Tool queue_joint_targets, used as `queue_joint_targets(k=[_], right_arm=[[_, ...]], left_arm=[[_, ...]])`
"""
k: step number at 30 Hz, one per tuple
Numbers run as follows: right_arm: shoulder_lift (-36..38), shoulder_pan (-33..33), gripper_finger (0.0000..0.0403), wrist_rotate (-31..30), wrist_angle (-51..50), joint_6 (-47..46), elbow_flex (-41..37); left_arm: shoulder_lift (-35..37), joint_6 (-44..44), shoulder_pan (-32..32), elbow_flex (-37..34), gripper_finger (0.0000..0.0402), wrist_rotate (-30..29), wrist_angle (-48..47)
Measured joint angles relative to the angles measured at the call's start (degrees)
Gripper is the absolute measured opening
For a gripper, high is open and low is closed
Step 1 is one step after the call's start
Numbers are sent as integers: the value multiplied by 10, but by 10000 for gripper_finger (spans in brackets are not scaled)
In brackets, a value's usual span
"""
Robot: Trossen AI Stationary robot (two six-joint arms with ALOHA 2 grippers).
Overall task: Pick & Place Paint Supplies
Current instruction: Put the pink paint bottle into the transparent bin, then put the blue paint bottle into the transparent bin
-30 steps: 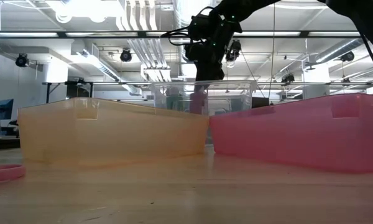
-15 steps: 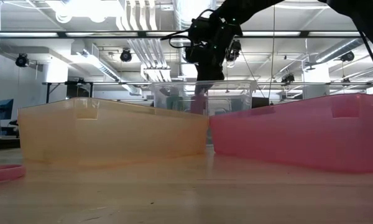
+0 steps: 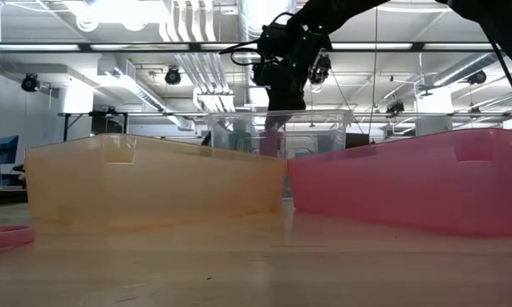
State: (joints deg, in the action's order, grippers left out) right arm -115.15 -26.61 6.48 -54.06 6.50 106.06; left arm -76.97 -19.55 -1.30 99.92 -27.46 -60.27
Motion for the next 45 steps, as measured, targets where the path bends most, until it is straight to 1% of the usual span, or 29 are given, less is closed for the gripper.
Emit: queue_joint_targets(k=[4, 7, 9, 16, 17, 21, 25, 29, 34, 39, 41, 45], right_arm=[[0, 1, 248, 0, -6, -1, 0], [4, 3, 282, 0, -11, -3, 5], [14, 4, 294, 0, -11, -4, 5], [78, 5, 300, 0, -30, -20, 4], [93, 7, 300, 4, -35, -20, 2], [154, 14, 301, 50, -40, -20, -17], [218, 27, 301, 55, -41, -21, -57], [292, 35, 301, 56, -40, -46, -116], [384, 47, 301, 56, -39, -95, -193], [461, 61, 302, 55, -37, -145, -249], [484, 65, 302, 55, -35, -164, -264], [519, 66, 302, 51, -35, -192, -285]], left_arm=[[0, 0, 0, 0, 346, 0, 0], [0, 1, 0, 0, 346, 0, 0], [0, 2, 0, 0, 346, 0, 0], [0, 13, 0, 0, 346, 2, -2], [0, 20, 0, 0, 346, 10, -2], [-5, 36, 0, 0, 346, 60, 9], [-21, 44, 0, 0, 346, 64, -2], [-35, 48, 0, -8, 346, 125, -15], [-35, 43, -4, -63, 346, 212, -3], [-35, 21, -23, -105, 346, 289, -11], [-36, 11, -33, -117, 346, 306, -12], [-35, -3, -48, -122, 345, 307, -10]])
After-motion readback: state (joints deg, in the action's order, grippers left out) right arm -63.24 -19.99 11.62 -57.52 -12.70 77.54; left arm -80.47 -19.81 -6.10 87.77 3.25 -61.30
